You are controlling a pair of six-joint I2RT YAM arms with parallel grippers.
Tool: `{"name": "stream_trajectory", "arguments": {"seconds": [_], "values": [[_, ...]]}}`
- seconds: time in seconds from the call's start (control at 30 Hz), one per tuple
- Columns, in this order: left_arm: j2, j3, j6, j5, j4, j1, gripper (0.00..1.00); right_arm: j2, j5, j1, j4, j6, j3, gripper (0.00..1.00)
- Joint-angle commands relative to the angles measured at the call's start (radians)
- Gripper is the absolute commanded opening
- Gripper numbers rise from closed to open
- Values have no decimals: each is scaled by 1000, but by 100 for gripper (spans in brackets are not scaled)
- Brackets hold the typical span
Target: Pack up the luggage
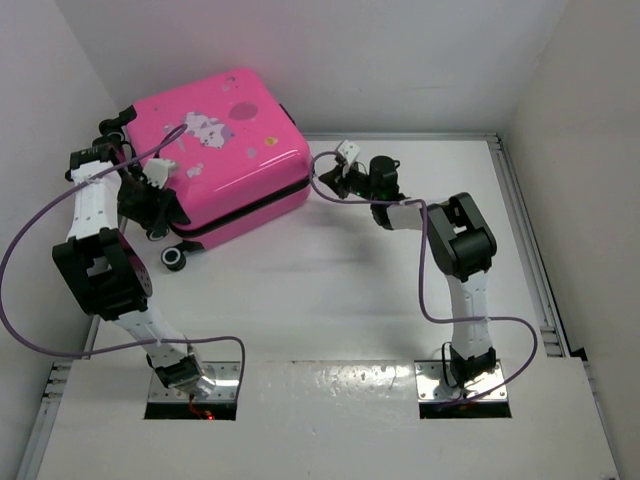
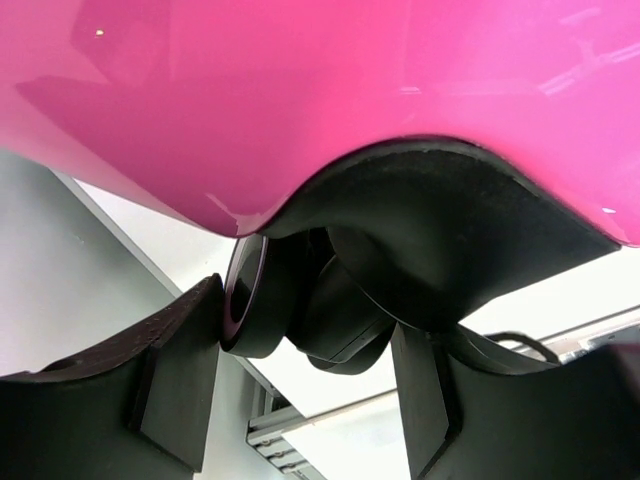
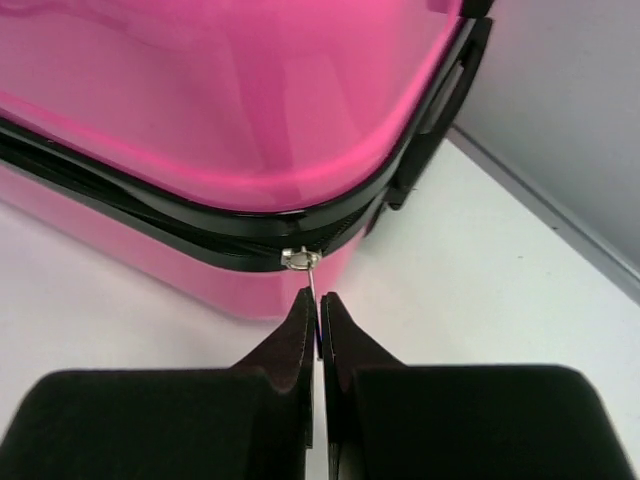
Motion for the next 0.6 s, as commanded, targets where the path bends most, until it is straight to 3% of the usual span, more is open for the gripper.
{"name": "stream_trajectory", "arguments": {"seconds": [0.0,0.17,0.27,0.37,0.57], "values": [[131,-58,-217,-350,726,58,0,-3,240,-106,-6,-120,-10,0],[145,-55,-203,-370,735,58,0,119,314,-115,-32,-142,162,0],[170,-34,-203,-405,735,58,0,228,343,-115,-61,-131,346,0],[193,-15,-192,-421,735,58,0,345,359,-115,-107,-102,641,0],[245,14,-202,-430,735,58,0,564,241,-107,-78,13,900,0]]}}
